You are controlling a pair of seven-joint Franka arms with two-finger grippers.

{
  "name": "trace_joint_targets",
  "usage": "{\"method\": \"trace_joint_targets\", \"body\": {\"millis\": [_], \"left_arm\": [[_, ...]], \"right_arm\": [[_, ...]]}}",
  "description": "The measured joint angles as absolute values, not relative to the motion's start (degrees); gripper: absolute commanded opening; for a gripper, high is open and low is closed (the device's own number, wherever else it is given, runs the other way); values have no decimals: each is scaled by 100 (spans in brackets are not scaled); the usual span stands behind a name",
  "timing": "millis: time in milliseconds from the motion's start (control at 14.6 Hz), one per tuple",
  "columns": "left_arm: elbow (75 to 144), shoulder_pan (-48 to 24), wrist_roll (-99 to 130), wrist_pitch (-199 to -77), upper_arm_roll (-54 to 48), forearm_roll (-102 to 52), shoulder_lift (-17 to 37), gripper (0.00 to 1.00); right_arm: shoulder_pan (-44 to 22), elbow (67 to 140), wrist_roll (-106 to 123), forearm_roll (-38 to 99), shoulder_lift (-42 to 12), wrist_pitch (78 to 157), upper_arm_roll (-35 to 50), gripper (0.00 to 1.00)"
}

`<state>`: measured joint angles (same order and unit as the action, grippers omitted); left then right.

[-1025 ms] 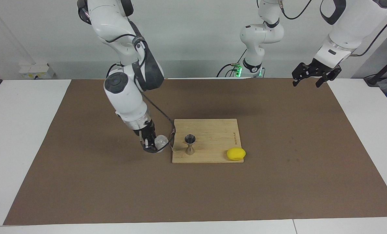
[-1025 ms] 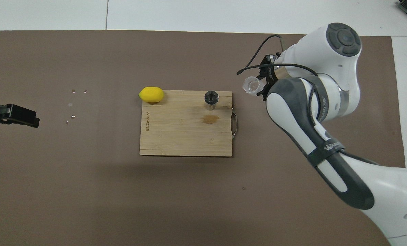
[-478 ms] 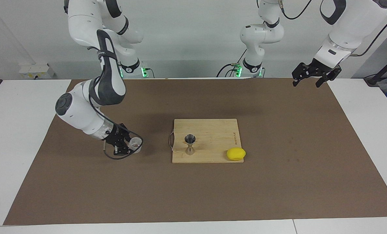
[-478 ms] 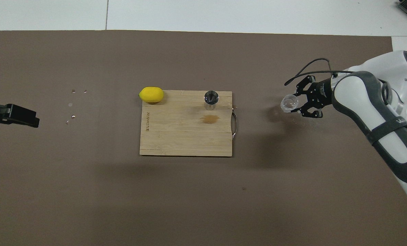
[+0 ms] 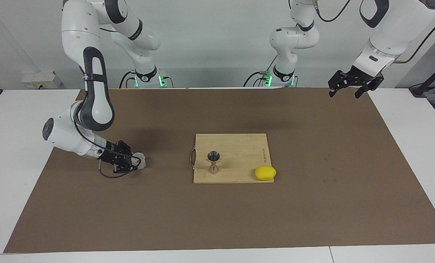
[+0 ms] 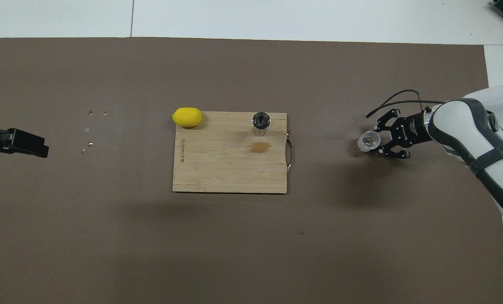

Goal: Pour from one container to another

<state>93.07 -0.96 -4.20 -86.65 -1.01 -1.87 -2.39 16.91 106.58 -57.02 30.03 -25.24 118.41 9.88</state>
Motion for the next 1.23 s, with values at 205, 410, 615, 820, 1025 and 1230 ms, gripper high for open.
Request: {"method": "trace_joint_targets", "body": {"millis": [205,410,615,820,1025,1230], "left_arm": [[9307,-96,-420,-8665,-101,-187,-239,100],[9307,-96,-420,-8664,-101,-187,-239,100],[9307,-96,-420,-8664,-101,-187,-239,100],[9307,-96,-420,-8664,-101,-187,-239,100],[9307,-96,-420,-8664,-101,-187,-239,100],[9307,-96,-420,-8664,-101,-187,-239,100]], "right_arm": [[1932,10790,-5431,3032,-2522,11841,991,0],[2136,10848,-5298,3050,-2509,11841,999,8],[2336,10901,-5100,3050,-2470,11839,993,54],[2514,10919,-4949,3047,-2385,11839,988,86],[2508,10915,-4925,2973,-2013,11820,996,99],[2414,10916,-4919,2276,-1516,11511,1033,99]]}}
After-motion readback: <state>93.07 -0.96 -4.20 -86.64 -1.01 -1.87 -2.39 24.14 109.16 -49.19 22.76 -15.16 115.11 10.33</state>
